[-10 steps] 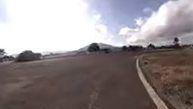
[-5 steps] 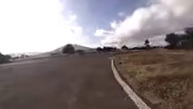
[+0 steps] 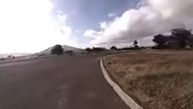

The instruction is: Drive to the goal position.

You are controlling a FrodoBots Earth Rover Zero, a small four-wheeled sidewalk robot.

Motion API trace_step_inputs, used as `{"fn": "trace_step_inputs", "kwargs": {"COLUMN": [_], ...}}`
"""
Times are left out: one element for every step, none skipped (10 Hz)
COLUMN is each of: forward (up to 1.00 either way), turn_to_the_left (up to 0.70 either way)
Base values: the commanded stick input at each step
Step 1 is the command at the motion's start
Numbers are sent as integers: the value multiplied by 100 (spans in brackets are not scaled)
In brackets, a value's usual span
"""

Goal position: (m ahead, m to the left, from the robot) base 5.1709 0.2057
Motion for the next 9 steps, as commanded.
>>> {"fn": "trace_step_inputs", "kwargs": {"forward": [61, 61, 61, 61, 60, 61, 61, 62, 61], "turn_to_the_left": [0, -15, -2, 0, 0, -28, -27, 0, 0]}}
